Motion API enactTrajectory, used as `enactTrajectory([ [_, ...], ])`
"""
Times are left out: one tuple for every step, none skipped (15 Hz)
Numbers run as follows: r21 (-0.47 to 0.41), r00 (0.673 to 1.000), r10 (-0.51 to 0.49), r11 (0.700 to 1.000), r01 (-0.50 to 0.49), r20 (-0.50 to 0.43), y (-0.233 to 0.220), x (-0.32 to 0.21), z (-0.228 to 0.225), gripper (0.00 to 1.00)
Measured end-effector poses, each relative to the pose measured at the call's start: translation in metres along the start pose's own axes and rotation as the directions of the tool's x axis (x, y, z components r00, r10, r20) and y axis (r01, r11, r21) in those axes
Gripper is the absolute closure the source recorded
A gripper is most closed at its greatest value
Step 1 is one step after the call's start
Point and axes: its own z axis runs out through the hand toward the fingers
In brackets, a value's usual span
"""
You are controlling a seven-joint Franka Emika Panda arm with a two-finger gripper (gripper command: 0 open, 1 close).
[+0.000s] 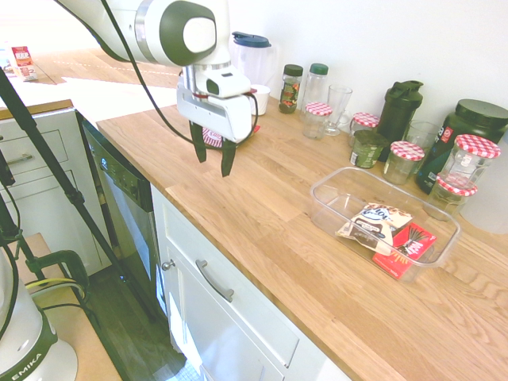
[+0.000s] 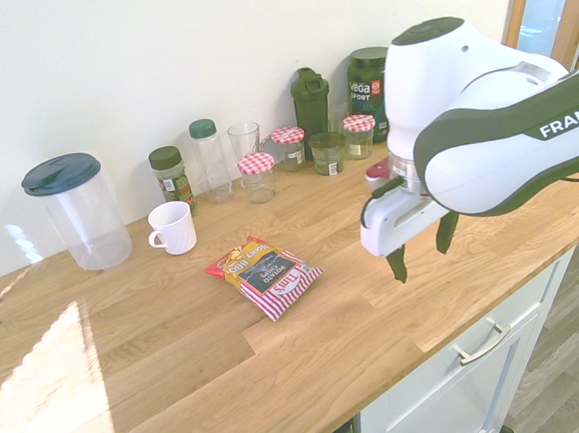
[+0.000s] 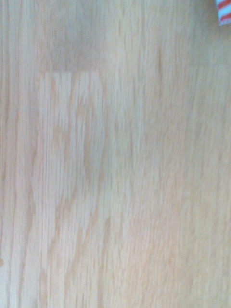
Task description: Put the chip bag into the container
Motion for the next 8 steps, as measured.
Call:
enactTrajectory([
  [-0.007, 0.999, -0.004, 1.000, 0.004, -0.033, -0.016, -0.008, -0.014, 0.00],
  [-0.015, 0.998, -0.008, 1.000, 0.007, -0.062, -0.032, -0.015, -0.026, 0.00],
  [-0.025, 0.996, -0.017, 1.000, 0.015, -0.091, -0.049, -0.023, -0.036, 0.00],
  [-0.036, 0.993, -0.025, 0.999, 0.021, -0.119, -0.070, -0.031, -0.044, 0.00],
  [-0.047, 0.990, -0.031, 0.999, 0.024, -0.140, -0.088, -0.037, -0.047, 0.00],
  [-0.060, 0.987, -0.035, 0.998, 0.026, -0.157, -0.106, -0.043, -0.047, 0.00],
  [-0.073, 0.984, -0.041, 0.997, 0.029, -0.173, -0.123, -0.048, -0.044, 0.00],
  [-0.085, 0.981, -0.048, 0.996, 0.032, -0.186, -0.139, -0.053, -0.040, 0.00],
])
